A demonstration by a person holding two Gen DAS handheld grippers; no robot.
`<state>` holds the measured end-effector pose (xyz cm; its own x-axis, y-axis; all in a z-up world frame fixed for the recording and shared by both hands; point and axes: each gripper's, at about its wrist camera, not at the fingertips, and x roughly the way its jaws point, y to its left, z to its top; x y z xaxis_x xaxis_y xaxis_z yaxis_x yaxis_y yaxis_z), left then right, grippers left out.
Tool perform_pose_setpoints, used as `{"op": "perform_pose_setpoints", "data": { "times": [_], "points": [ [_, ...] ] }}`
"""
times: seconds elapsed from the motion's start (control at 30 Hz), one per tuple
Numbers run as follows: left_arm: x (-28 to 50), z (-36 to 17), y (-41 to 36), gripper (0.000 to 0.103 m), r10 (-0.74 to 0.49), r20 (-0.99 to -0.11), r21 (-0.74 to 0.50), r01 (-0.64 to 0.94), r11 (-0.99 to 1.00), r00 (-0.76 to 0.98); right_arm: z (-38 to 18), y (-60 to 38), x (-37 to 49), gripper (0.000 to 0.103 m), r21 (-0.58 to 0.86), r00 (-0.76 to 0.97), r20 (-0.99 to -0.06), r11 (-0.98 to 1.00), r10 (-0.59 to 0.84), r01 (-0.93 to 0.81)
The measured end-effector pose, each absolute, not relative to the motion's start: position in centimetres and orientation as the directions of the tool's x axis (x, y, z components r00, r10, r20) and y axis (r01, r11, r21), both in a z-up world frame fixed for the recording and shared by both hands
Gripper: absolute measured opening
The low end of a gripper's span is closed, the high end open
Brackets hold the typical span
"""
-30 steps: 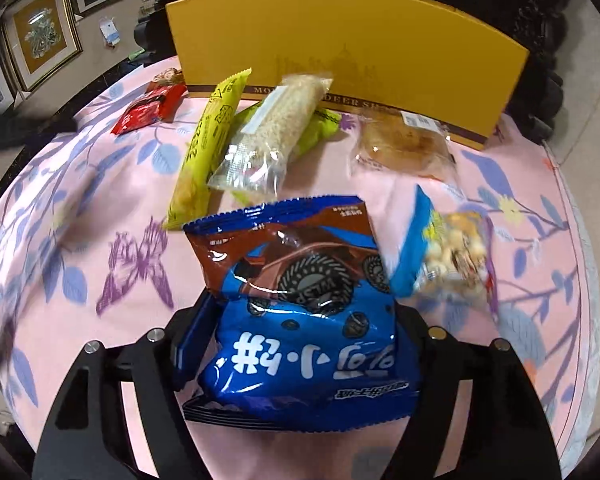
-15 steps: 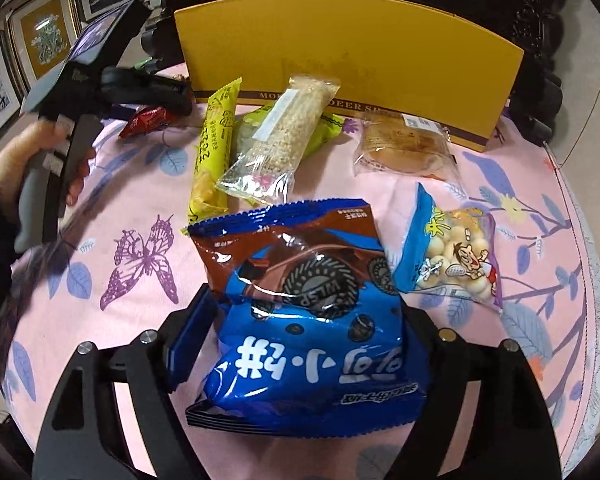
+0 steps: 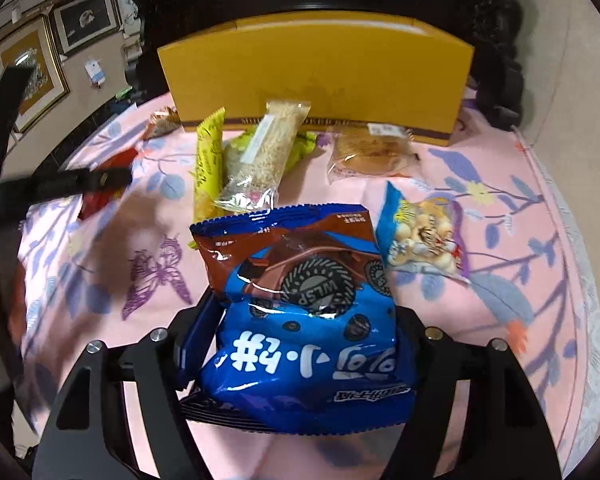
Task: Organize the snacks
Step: 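Grasp the blue cookie bag with the right tool while the left tool grasps the red wrapper pack, then carry the blue bag and red pack into the yellow box and release both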
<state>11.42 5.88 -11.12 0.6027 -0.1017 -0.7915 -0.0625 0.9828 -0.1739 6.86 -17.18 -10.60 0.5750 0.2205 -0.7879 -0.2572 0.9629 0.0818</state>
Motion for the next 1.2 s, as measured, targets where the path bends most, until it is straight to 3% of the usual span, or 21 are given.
{"op": "perform_pose_setpoints", "data": {
  "times": [0.37, 0.7, 1.13, 1.2],
  "points": [
    [10.0, -4.9, 1.1, 0.050, -0.188, -0.728, -0.166, 0.096, 0.981, 0.659, -6.1, -17.7, 6.2, 0.074, 0.061, 0.640, -0.740, 0.968, 0.208, -0.244],
    [20.6, 1.2, -0.9, 0.050, -0.120, -0.706, -0.101, 0.068, 0.993, 0.698, 0.9, -18.2, 16.9, 0.074, 0.115, 0.670, -0.700, 0.965, 0.247, -0.235],
    [30.5, 0.7, -0.8, 0.050, -0.057, -0.754, -0.082, -0.009, 0.997, 0.655, 0.8, -17.8, 30.7, 0.074, 0.126, 0.654, -0.737, 0.985, 0.172, -0.117],
    [31.3, 0.6, -1.0, 0.056, -0.056, -0.753, -0.078, -0.004, 0.997, 0.656, 0.4, -17.8, 31.6, 0.075, 0.124, 0.651, -0.742, 0.987, 0.160, -0.101]
  ]
}}
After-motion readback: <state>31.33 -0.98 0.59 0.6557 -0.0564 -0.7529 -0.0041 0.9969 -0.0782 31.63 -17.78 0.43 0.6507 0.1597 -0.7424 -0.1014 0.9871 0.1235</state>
